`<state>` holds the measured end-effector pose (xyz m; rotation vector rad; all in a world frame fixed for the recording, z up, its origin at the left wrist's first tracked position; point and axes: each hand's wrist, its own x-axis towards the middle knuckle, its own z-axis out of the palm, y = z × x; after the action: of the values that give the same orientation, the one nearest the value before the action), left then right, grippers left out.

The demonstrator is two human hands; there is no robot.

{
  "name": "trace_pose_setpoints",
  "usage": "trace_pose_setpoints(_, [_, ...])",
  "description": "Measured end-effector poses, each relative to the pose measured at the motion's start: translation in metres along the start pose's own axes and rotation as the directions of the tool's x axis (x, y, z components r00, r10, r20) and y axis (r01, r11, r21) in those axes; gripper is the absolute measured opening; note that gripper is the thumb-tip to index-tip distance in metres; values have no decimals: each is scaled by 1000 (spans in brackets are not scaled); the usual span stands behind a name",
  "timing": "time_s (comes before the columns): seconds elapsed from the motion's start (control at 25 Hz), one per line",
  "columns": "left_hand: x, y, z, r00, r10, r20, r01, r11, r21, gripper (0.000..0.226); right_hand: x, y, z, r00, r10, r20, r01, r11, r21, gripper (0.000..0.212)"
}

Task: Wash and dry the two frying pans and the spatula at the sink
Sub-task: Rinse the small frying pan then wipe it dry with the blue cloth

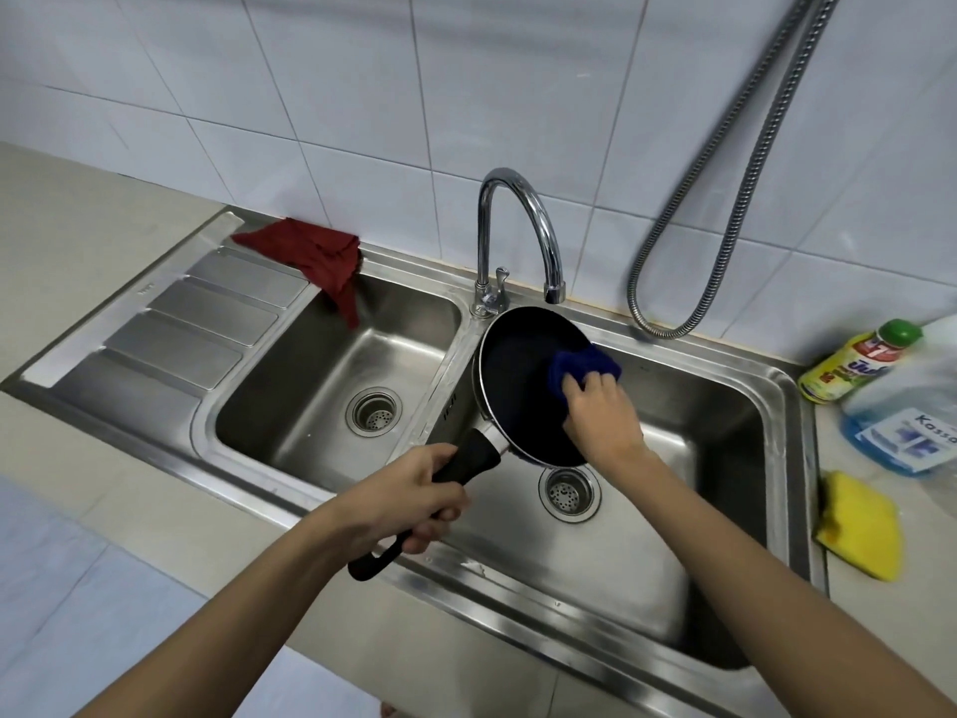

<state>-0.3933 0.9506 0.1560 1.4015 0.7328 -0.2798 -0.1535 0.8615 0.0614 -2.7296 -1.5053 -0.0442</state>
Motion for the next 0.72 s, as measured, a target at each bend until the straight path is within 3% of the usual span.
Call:
trace_pose_setpoints(0.04, [2, 0, 0, 1000, -7, -3, 7, 1000, -3, 21, -9, -4, -5, 990, 8, 143, -20, 997, 79, 40])
trace_pose_setpoints(0.08, [4, -1, 1, 1000, -17, -1, 17, 1000, 1, 22, -18, -9, -14, 959, 37, 280, -114, 957, 265, 32])
trace_pose_setpoints(0.12, [6, -2, 1, 1000, -30, 4, 30, 999, 10, 21, -26, -15, -23, 912, 48, 407, -264, 828, 494, 22])
trace_pose_setpoints(0.16, [8, -2, 1, 999, -44, 13, 44, 999, 22, 21, -31, -23, -27, 888, 19, 460, -367, 632, 683, 12])
trace_pose_setpoints(0.24, [11, -2, 1, 997, -73, 36, 70, 995, 75, 23, -31, -41, -30, 928, 22, 373, -355, 364, 861, 6])
trace_pose_setpoints(0.36, [4, 4, 8, 991, -108, 74, 89, 971, 221, 19, -13, -61, -31, 910, 326, 255, -305, 112, 946, 10])
trace_pose_setpoints(0.4, [1, 6, 10, 991, -106, 85, 84, 970, 228, 18, -5, -60, -30, 872, 446, 202, -278, 113, 954, 8])
trace_pose_setpoints(0.44, [-1, 7, 11, 991, -97, 87, 76, 973, 218, 17, 1, -54, -27, 850, 512, 124, -249, 184, 951, 8])
trace_pose_setpoints(0.52, [-2, 8, 7, 996, -68, 65, 54, 979, 198, 16, 8, -29, -14, 898, 437, -55, -215, 543, 812, 17])
trace_pose_setpoints(0.6, [-1, 7, 0, 999, -43, 29, 38, 988, 151, 23, 6, -7, -1, 974, 222, -40, -181, 873, 452, 33])
trace_pose_setpoints(0.64, [0, 6, -2, 999, -38, 18, 36, 993, 116, 25, 1, -2, 4, 986, 166, 26, -166, 935, 314, 39])
trace_pose_setpoints(0.72, [3, 4, -2, 999, -31, 11, 30, 997, 74, 23, -15, -11, 4, 978, 153, 141, -187, 943, 276, 39])
